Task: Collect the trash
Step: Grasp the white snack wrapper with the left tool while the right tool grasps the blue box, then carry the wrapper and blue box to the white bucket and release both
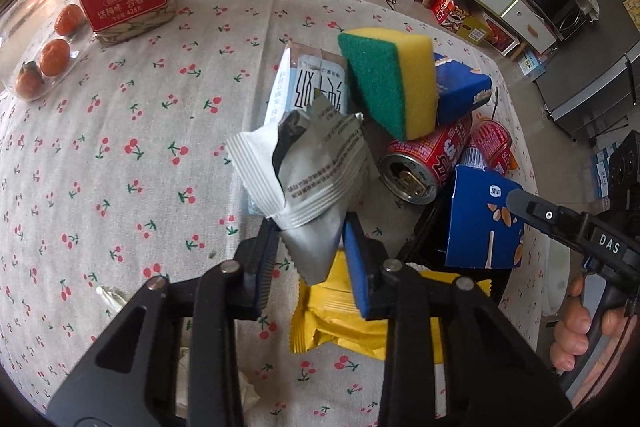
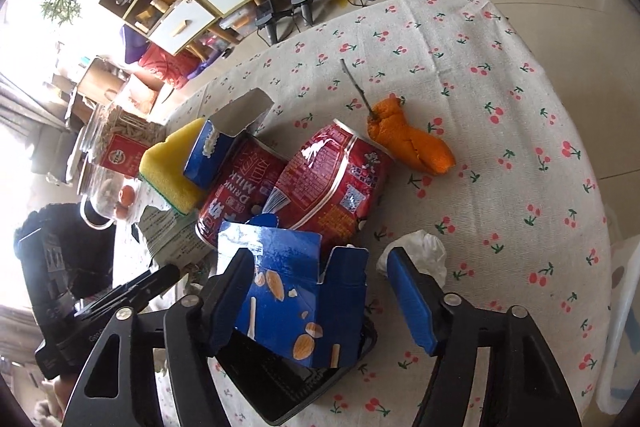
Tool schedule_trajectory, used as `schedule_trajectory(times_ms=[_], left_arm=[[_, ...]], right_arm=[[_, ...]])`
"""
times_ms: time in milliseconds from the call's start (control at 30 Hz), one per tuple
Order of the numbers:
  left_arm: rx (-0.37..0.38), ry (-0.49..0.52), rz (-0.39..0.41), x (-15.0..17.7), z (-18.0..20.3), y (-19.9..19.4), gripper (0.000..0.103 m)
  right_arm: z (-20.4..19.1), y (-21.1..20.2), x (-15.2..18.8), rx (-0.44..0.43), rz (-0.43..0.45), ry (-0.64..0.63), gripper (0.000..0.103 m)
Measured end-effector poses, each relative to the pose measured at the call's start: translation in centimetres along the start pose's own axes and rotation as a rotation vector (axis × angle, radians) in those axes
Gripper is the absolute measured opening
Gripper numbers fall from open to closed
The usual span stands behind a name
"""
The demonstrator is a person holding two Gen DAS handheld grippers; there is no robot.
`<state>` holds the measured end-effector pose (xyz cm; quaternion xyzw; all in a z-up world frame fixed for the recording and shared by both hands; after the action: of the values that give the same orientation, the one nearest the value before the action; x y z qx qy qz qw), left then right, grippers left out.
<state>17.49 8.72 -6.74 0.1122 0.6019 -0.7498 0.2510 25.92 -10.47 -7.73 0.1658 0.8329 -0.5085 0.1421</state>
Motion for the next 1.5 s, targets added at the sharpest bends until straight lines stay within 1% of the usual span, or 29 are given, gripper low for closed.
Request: schedule_trajectory(times_ms=[33, 67, 133, 167, 300, 467, 600, 833, 1067, 1267, 1333, 1500], left_arm=[[0.008, -0.006, 0.005, 0.0, -0.1, -0.3, 0.026], [0.015, -0.010, 0.011, 0.1, 0.0, -0.6, 0.025], [0.018, -0.003, 0.030, 0.3, 0.1, -1.4, 0.019], [0.013, 0.011, 0.041, 0.4, 0.3, -1.8, 0.018], [-0.015, 0.086, 0.101, 0.6, 1.7, -3.6, 0.016], [-0.091, 0.200, 0.182, 0.9, 3.0, -5.3, 0.012], [-0.098, 0.245, 0.214, 1.1, 3.6, -6.5, 0.012], [-0.120, 0.307, 0.273, 1.5, 4.9, -8.3, 0.012], [-0.108, 0.342, 0.300, 2.4, 6.0, -9.2, 0.011], [-0.124, 0.394, 0.336, 3.2, 7.4, -9.7, 0.011], [-0.129, 0.418, 0.356, 3.6, 8.0, -10.0, 0.011], [-0.056, 0.422, 0.365, 4.1, 9.0, -10.6, 0.011]], right_arm=[[-0.2, 0.1, 0.0, 0.007, -0.002, -0.010, 0.058], [-0.4, 0.2, 0.1, 0.021, -0.006, -0.020, 0.047], [-0.6, -0.2, 0.2, 0.003, 0.009, -0.016, 0.041], [-0.7, -0.4, 0.2, -0.001, 0.013, -0.017, 0.034], [-1.9, -1.8, 0.5, -0.009, 0.042, -0.069, 0.026], [-3.6, -3.9, 1.3, -0.024, 0.073, -0.122, 0.024], [-5.0, -5.6, 2.1, -0.009, 0.108, -0.180, 0.023], [-5.8, -8.6, 3.0, -0.051, 0.162, -0.189, 0.023], [-4.4, -10.9, 3.4, -0.066, 0.196, -0.154, 0.023], [-2.6, -13.3, 3.8, -0.020, 0.245, -0.135, 0.023], [-2.0, -14.3, 4.0, -0.017, 0.260, -0.126, 0.023], [0.1, -16.5, 4.2, 0.010, 0.295, -0.094, 0.023]])
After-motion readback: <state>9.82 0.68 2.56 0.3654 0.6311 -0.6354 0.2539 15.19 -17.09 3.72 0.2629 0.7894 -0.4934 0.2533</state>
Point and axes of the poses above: each gripper's, at about its wrist camera, not at the fingertips, and y roughly the way its jaws point, z to its right, x to its underside, the point moved 3 cm from there along y, roughly the way its jaws point, and after that the axes turned 8 degrees about z, right-handed, at the moved point
